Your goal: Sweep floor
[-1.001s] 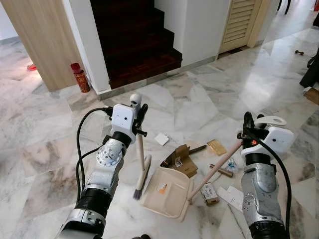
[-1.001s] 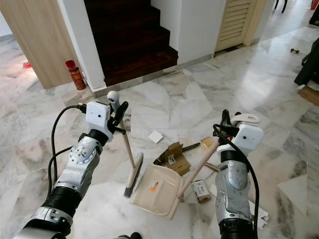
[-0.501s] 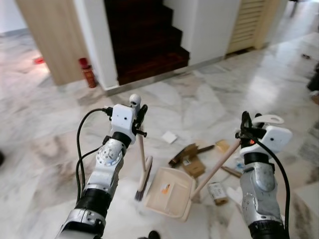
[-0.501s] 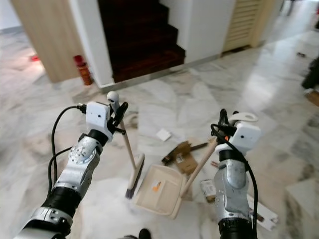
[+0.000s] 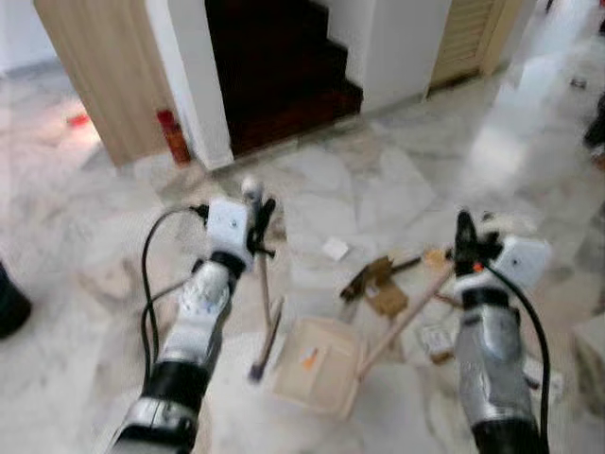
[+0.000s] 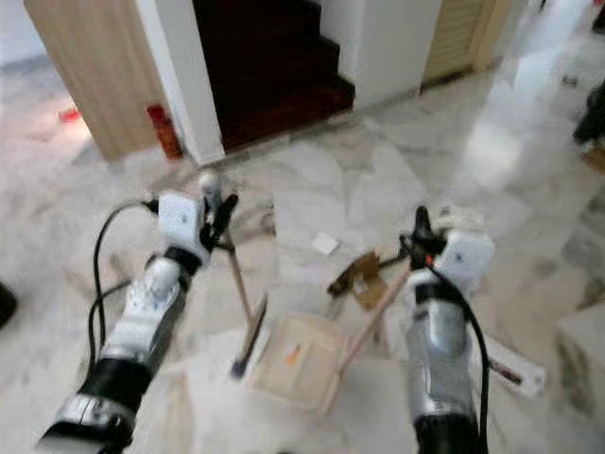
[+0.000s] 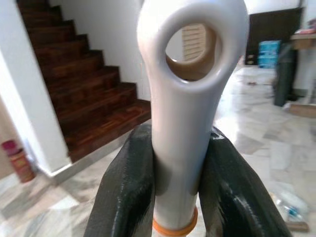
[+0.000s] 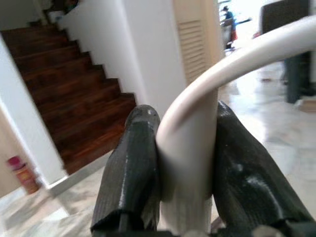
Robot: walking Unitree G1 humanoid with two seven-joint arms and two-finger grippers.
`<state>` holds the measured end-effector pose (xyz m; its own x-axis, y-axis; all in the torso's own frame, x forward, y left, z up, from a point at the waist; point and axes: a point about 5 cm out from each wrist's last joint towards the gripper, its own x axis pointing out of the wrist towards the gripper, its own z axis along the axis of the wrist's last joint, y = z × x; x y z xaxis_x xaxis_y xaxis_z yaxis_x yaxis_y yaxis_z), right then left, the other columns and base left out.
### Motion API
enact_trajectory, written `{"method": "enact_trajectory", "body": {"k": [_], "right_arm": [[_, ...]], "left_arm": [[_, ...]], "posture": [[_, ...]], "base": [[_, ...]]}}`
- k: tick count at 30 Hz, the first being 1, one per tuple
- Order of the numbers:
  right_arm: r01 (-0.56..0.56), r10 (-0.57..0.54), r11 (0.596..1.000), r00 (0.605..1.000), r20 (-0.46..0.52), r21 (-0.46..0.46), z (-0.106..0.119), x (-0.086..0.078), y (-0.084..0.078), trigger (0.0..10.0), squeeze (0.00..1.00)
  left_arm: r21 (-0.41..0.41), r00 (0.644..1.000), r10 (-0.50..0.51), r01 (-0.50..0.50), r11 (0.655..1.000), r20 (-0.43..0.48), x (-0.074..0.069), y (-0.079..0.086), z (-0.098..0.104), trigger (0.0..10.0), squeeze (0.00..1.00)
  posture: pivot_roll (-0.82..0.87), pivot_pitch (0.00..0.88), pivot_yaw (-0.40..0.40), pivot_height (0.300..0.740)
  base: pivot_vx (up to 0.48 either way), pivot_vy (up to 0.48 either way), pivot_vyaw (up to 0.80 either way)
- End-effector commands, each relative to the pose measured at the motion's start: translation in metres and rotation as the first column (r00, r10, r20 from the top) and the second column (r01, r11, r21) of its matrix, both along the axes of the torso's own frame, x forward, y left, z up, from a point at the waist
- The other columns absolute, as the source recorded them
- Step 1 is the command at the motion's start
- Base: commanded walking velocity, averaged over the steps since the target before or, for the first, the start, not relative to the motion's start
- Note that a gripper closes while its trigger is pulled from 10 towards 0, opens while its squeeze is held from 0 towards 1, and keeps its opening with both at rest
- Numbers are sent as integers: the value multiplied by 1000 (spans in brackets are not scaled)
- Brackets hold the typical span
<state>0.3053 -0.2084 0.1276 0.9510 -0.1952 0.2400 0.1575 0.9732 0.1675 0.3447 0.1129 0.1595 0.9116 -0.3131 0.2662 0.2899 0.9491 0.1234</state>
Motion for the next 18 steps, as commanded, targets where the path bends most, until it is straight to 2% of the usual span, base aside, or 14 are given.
{"method": "enact_trajectory", "body": {"k": [1, 18], "right_arm": [[-16, 15, 1000, 998, 55, 5, 13, 3, 4, 10000, 0], [-29, 29, 1000, 998, 54, -2, 14, 4, 5, 10000, 0]], "left_arm": [[-11, 999, 3, -2, 1000, 51, 0, 1, 12, 10000, 0], [-11, 999, 11, -11, 1000, 48, 0, 4, 12, 10000, 0]], "posture": [[65, 55, 12, 740], [70, 64, 11, 740]], "base": [[0, 270, 0], [0, 272, 0]]}}
